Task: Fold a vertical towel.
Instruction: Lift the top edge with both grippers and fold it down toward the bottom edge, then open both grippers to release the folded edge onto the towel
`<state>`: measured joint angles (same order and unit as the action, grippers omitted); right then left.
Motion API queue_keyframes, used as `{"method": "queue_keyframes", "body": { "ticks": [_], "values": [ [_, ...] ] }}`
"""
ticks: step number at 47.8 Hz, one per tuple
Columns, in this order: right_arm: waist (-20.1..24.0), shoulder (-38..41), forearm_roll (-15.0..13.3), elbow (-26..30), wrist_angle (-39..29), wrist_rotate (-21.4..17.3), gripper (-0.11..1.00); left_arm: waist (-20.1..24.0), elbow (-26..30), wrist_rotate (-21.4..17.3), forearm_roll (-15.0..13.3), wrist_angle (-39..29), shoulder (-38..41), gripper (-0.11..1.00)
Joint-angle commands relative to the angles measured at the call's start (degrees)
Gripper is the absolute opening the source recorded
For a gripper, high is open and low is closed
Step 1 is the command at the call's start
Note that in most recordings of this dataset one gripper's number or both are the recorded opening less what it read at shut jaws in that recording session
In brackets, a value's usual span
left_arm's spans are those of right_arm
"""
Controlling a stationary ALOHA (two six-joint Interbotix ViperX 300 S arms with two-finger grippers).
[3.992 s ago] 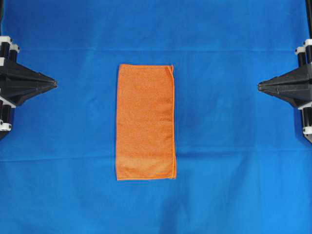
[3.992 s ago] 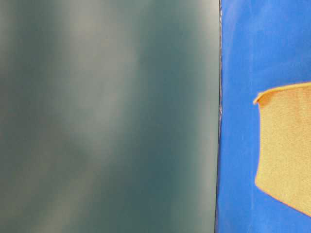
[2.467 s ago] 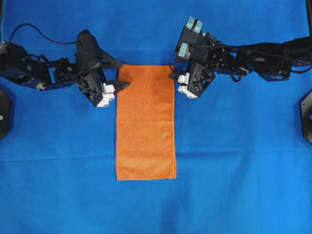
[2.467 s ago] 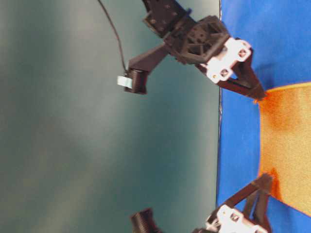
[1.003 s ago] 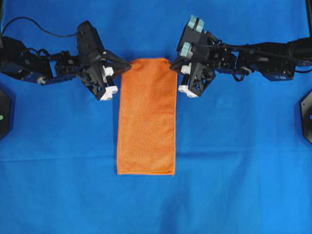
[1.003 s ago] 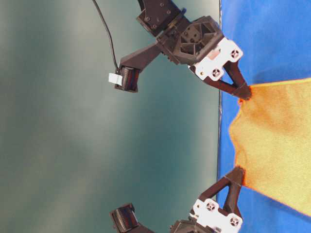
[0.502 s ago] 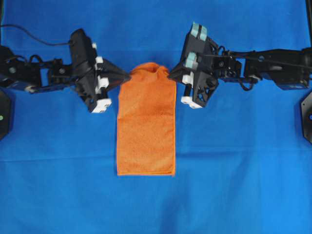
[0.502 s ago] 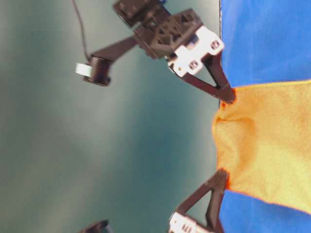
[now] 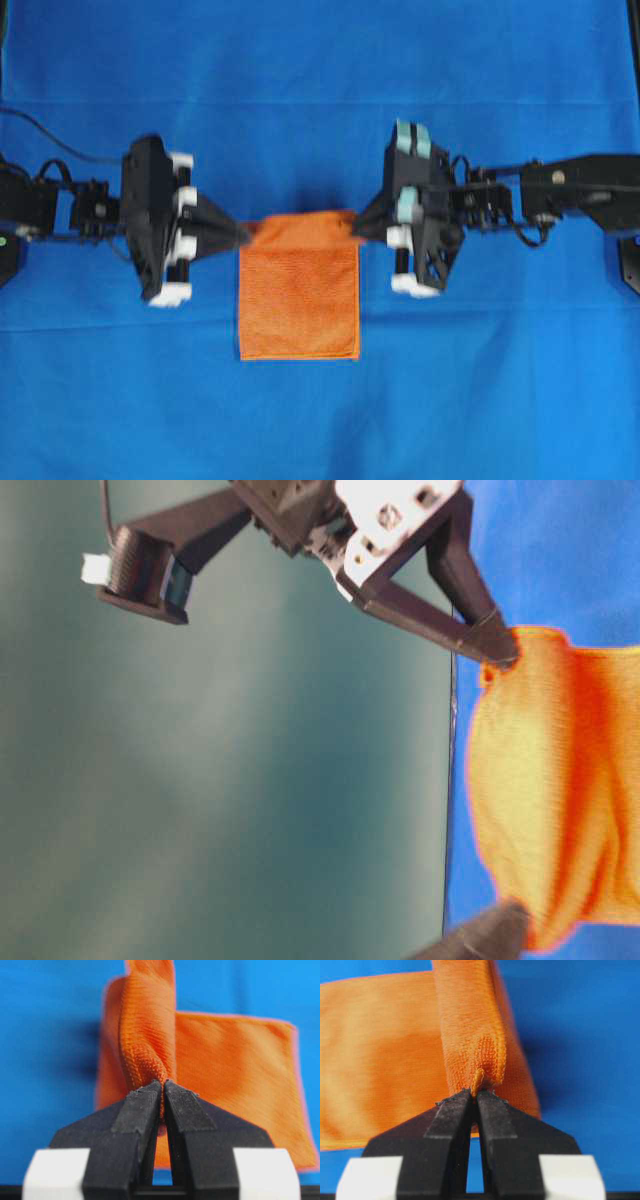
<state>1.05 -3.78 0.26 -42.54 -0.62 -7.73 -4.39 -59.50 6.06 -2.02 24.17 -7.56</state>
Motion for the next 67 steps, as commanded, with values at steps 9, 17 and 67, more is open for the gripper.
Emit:
{"method": "queue_keyframes", "body": {
  "ticks": [9,17,67],
  "values": [
    [4.57,2.55,0.18,1.23,0.18,-2.9,0.04,-7.12,2.11,0.26,0.0,-0.88,2.81,0.02],
    [6.42,5.63,0.18,2.37,0.26,-3.87,0.04,-9.84,4.04,0.26,0.09,-0.97,7.38,0.02],
    [12.22,7.12,0.18,4.13,0.26,-4.22,0.57,-14.24,6.06,1.05,0.0,-2.02,7.91,0.79]
  ]
}}
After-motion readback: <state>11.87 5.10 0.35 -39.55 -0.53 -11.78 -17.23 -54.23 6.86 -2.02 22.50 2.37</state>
